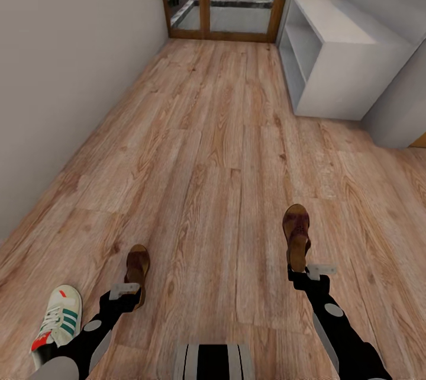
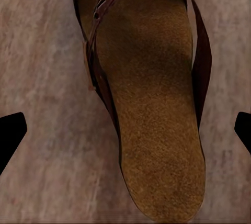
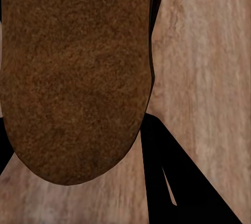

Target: Pick up the two gym shoes and the two sandals from the corridor floor and place them onto the hallstand (shoe rack) in the corridor, making sure they are on the rack and not on the floor. Arrange them so the two gym shoes are next to each other and the two sandals are next to each other.

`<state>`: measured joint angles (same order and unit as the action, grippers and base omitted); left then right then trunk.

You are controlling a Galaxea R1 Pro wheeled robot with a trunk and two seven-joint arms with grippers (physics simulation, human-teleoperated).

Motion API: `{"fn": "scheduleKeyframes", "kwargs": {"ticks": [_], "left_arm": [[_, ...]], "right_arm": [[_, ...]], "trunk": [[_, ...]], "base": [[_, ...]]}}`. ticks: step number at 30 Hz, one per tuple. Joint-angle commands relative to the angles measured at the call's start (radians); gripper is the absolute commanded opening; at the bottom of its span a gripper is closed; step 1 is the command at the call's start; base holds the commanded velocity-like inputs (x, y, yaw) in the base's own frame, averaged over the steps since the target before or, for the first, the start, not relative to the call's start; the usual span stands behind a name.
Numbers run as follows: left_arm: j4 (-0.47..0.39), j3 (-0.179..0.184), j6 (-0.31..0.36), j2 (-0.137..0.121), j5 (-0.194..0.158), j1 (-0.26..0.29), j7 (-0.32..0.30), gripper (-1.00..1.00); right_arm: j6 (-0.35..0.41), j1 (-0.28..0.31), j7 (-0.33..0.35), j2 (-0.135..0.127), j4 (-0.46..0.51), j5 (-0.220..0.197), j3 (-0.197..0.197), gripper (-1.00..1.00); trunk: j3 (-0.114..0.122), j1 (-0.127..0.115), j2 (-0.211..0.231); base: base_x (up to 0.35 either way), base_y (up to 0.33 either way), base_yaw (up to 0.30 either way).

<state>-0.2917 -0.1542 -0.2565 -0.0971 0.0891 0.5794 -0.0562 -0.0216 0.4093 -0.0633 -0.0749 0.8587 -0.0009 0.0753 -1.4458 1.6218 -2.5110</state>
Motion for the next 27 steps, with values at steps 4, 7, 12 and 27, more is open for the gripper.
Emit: {"fn": "scheduleKeyframes", "kwargs": {"ticks": [4,7,12,27], "left_arm": [[0.003,-0.009,-0.013,0.0,0.009,0.0,-0.005,1.0],[0.003,-0.01,-0.015,0.0,0.009,0.001,-0.005,1.0],[0.003,-0.01,-0.016,0.0,0.012,0.001,-0.005,1.0],[-0.006,-0.008,-0.017,0.0,0.017,0.001,-0.002,1.0]], "right_arm": [[-0.001,0.0,-0.003,-0.001,0.021,-0.004,-0.001,-1.0],[0.006,0.0,-0.003,-0.002,0.05,-0.004,0.0,-1.0],[0.073,0.0,-0.003,-0.004,0.126,-0.004,0.001,-1.0],[0.329,0.0,-0.003,-0.003,0.377,-0.002,0.002,-1.0]], "trunk": [[-0.008,0.001,-0.001],[-0.008,0.001,-0.001],[-0.008,0.001,-0.001],[-0.028,0.003,-0.002]], "base": [[0.0,0.0,0.0],[0.0,0.0,0.0],[0.0,0.0,0.0],[0.0,0.0,0.0]]}}
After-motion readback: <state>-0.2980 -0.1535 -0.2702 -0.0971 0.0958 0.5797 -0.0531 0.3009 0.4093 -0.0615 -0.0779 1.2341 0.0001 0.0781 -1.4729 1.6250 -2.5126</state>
